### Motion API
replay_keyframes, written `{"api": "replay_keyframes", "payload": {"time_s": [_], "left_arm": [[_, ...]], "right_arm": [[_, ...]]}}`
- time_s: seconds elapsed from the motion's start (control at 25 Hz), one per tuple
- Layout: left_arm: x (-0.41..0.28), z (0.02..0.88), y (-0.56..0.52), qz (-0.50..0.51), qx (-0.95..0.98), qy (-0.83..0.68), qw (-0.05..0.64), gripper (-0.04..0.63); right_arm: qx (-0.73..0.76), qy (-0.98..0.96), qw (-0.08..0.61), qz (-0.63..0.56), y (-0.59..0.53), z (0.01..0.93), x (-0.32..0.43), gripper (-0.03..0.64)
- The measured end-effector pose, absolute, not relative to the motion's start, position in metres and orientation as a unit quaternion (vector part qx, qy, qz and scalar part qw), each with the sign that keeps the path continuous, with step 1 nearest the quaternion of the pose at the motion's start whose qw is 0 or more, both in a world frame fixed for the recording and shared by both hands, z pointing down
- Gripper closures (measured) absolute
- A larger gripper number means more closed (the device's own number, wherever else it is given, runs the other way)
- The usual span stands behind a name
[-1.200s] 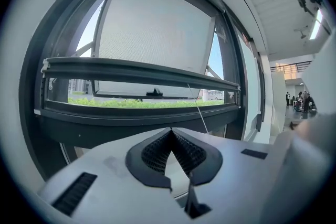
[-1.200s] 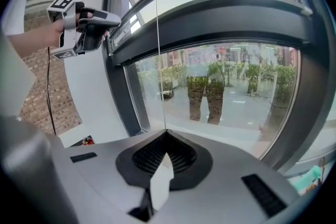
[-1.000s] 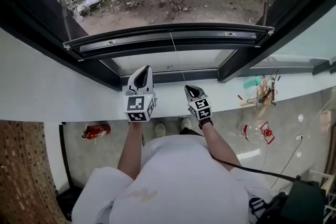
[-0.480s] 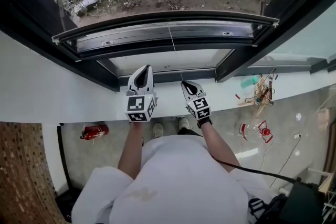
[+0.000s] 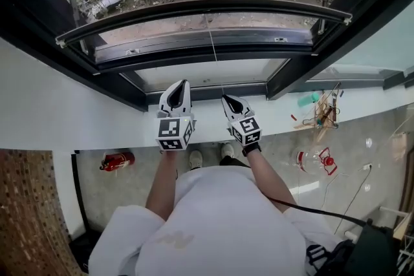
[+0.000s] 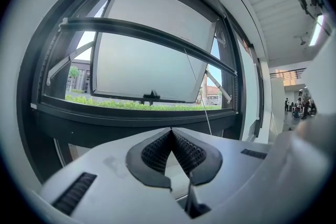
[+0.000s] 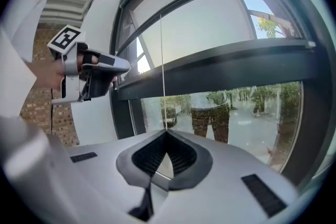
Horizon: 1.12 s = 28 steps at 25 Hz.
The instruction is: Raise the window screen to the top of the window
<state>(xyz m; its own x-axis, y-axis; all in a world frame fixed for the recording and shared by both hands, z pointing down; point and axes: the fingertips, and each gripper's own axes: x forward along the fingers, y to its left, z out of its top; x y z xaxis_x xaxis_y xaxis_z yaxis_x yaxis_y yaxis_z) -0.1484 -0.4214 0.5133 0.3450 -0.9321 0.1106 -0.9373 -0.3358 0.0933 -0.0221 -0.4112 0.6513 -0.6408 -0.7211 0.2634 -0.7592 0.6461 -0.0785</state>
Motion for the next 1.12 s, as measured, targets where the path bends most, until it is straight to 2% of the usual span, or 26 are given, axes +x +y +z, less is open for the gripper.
{"api": "replay_keyframes", "payload": {"time_s": [0.88,1.12], "left_arm": [[-0.133,0.516,-0.418,0.029,0.826,-0.559,0.063,0.594],[-0.137,0.519,-0.419,0.03,0.824,-0.562,0.065,0.594]], "right_arm": [[0.399,-0.904,0.068,0.136,-0.41,0.637,-0.032,0.615],[0.401,-0.905,0.102,0.105,-0.415,0.637,-0.035,0.615]]}}
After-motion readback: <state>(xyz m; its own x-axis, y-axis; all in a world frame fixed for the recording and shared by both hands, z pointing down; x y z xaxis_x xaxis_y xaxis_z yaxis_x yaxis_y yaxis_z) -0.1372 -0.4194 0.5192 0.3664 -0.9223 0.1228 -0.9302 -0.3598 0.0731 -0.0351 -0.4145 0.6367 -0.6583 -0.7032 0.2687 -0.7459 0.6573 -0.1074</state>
